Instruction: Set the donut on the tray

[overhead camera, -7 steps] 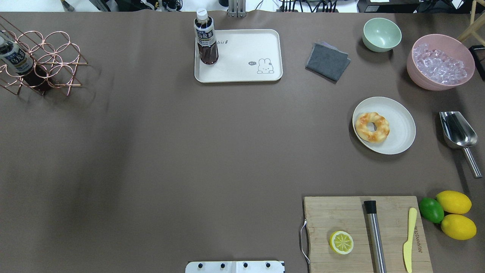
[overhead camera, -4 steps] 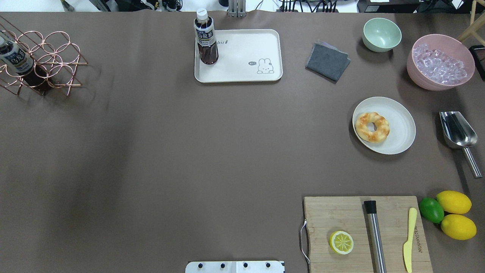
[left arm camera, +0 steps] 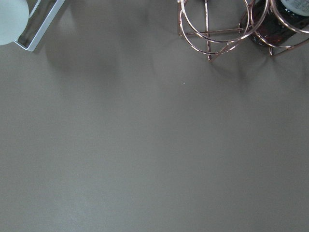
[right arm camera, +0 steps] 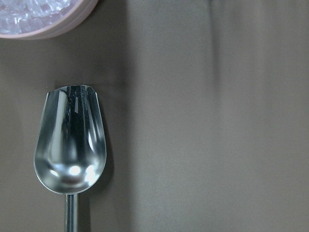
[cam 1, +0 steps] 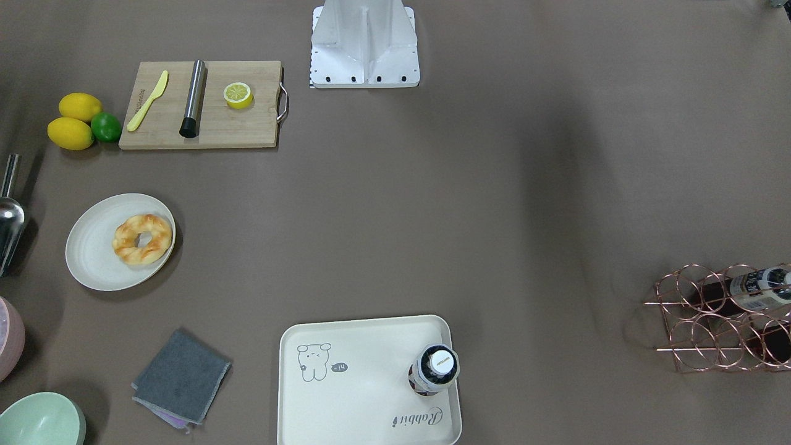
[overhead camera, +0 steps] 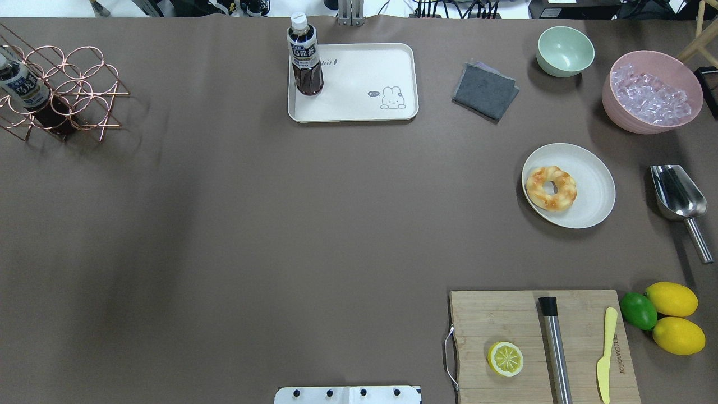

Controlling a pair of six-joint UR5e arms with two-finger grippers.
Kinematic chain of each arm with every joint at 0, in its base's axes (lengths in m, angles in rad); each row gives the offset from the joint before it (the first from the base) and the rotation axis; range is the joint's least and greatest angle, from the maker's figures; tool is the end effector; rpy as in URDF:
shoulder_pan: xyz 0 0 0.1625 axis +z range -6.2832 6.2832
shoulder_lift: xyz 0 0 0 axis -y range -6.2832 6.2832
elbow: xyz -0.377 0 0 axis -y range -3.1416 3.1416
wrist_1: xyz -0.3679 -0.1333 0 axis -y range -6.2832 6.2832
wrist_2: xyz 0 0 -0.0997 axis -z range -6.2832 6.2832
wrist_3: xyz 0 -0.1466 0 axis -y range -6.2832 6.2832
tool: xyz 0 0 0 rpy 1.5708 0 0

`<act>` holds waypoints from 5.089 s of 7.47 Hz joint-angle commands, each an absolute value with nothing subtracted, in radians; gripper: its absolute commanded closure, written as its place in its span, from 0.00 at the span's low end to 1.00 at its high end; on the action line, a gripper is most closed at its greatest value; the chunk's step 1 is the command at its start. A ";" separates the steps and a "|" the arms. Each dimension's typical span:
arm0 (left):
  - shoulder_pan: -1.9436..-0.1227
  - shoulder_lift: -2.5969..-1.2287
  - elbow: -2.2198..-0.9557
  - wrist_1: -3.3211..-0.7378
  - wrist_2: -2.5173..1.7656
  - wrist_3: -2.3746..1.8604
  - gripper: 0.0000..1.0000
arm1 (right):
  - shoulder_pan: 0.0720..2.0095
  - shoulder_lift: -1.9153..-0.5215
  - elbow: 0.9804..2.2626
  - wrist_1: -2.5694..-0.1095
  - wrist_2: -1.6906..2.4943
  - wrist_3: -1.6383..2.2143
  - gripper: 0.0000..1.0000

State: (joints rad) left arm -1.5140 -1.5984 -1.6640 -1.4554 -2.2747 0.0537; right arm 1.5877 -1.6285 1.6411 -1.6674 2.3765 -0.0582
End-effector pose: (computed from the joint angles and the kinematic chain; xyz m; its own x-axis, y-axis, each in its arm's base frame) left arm -0.0113 -0.4773 0.6062 0.7567 0.1003 -0.6460 -0.0975 0.9944 0.0401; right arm 0.0349 -0.4364 0.6438 0.6913 0.0141 0.7224 0.0234 0.9988 -0.0420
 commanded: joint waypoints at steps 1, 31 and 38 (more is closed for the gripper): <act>-1.514 -1.600 -1.666 -1.456 -2.275 0.054 0.02 | 1.588 -1.623 1.655 -1.667 2.378 -0.055 0.00; -1.509 -1.601 -1.632 -1.456 -2.273 0.054 0.02 | 1.032 -1.416 1.447 -0.703 2.373 1.174 1.00; -1.509 -1.612 -1.629 -1.456 -2.273 0.052 0.02 | 0.962 -1.038 1.350 -0.952 2.263 1.262 1.00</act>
State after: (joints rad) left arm -1.5094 -1.6051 -1.6276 -1.4558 -2.2734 0.0525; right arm 0.9970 -1.1433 1.3707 -0.8286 2.3337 1.2654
